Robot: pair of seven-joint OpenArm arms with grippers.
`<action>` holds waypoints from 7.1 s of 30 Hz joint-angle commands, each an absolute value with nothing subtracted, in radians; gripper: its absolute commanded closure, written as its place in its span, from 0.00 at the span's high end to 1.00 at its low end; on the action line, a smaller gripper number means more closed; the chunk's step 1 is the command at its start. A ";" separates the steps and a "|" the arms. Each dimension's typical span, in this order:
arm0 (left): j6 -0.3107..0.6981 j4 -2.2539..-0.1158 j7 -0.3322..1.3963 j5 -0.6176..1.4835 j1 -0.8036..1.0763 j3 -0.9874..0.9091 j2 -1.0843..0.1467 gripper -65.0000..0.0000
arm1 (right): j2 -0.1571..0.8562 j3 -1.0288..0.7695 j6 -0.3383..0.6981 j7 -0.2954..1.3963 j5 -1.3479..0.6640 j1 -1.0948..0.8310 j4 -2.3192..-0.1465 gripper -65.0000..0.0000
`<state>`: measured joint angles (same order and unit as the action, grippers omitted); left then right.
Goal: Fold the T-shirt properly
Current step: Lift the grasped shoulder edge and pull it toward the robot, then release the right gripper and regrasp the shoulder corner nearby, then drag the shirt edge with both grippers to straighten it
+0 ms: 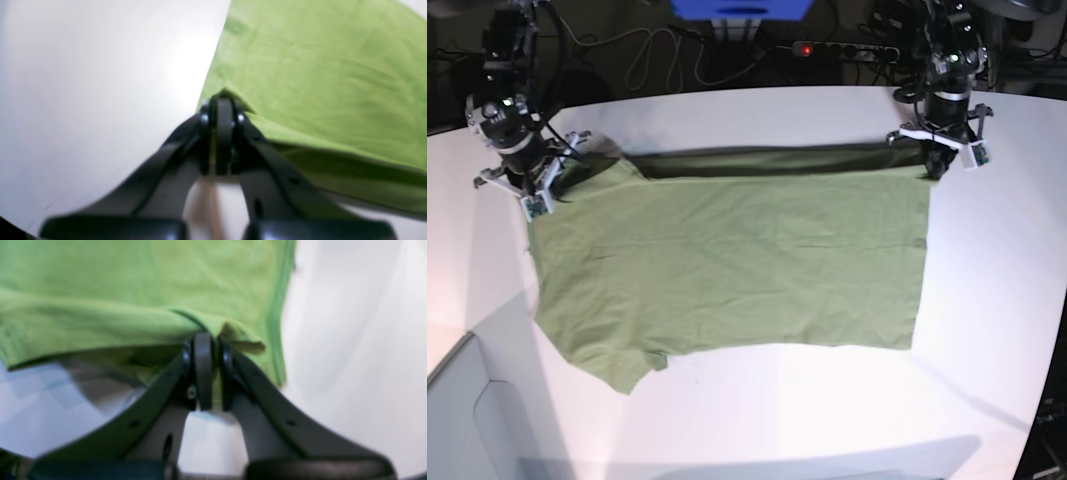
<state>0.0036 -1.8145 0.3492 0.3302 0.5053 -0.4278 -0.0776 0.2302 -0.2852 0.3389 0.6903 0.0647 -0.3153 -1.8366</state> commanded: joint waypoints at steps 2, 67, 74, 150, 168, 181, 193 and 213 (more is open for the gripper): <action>0.001 -1.805 0.323 0.331 0.469 -0.432 -0.085 0.00 | 0.255 -0.274 0.349 0.673 0.061 -0.285 -1.833 0.00; -0.001 -1.661 0.325 0.332 0.243 -0.429 -0.087 0.10 | 0.260 -0.166 0.349 0.673 0.062 -0.018 -1.577 0.00; -0.001 -1.658 0.325 0.331 0.220 -0.429 -0.087 0.10 | 0.260 -0.166 0.349 0.673 0.062 -0.019 -1.577 0.00; 0.002 -1.595 0.437 0.343 0.326 -0.450 -0.058 0.00 | 0.282 -0.384 0.351 0.664 0.061 -0.162 -1.492 0.43; 0.002 -1.667 0.437 0.343 0.441 -0.452 -0.050 0.00 | 0.282 -0.389 0.463 0.664 0.061 -0.272 -1.672 0.00; 0.002 -1.836 0.437 0.343 0.561 -0.453 -0.021 0.00 | 0.323 -0.390 0.463 0.671 0.061 -0.352 -1.827 0.00; 0.002 -1.883 0.438 0.343 0.616 -0.453 -0.008 0.00 | 0.329 -0.433 0.463 0.667 0.061 -0.424 -1.830 0.00; 0.002 -1.877 0.444 0.343 0.690 -0.450 -0.015 0.00 | 0.325 -0.446 0.463 0.671 0.061 -0.550 -1.862 0.00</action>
